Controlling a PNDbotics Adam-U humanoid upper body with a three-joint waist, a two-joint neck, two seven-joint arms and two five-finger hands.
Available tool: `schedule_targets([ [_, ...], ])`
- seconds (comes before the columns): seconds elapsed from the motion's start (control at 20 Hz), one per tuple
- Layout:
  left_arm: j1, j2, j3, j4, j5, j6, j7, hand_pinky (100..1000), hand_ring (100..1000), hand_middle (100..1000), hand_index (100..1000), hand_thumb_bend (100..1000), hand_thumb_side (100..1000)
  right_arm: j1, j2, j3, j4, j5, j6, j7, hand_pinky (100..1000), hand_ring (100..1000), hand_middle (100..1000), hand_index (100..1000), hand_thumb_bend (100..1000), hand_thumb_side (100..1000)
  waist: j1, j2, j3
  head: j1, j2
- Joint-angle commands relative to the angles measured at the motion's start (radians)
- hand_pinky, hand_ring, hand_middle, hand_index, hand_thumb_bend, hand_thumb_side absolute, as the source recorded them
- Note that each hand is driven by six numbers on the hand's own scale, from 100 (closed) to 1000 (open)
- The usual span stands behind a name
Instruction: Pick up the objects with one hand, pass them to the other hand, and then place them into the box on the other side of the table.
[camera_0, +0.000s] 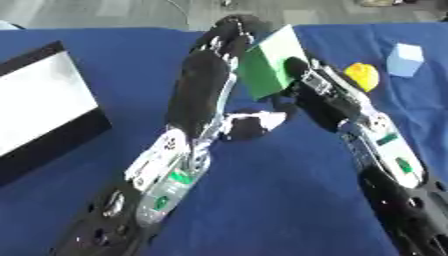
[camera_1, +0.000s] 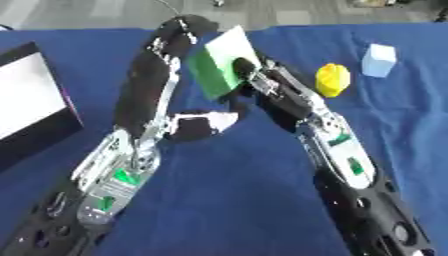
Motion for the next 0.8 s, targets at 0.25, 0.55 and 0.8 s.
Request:
schedule_targets([
  [0.25, -0.021, -0.011, 0.000, 0.010, 0.002, 0.007, 0.020, 748, 817, 700, 785, 625, 174, -0.026, -0.007, 0.009, -0.031, 0.000, -0.002, 0.014, 581, 376, 250, 637, 100, 530, -0.015, 0.000, -0.003, 0.002, -0.003],
  [0.55, -0.024, -0.015, 0.002, 0.020, 0.008, 0.011, 0.036, 725, 783, 645, 746, 481, 100, -0.026, -0.011, 0.010, -0.037, 0.004, -0.005, 0.009, 575, 373, 247, 633, 100, 530, -0.015, 0.000, -0.004, 0.001, -0.003],
  [0.8, -0.026, -0.018, 0.003, 0.026, 0.014, 0.013, 0.050, 689, 730, 578, 689, 255, 100, -0.023, -0.015, 0.011, -0.043, -0.001, -0.005, 0.007, 573, 372, 246, 630, 100, 531, -0.016, 0.001, -0.005, 0.001, -0.003],
])
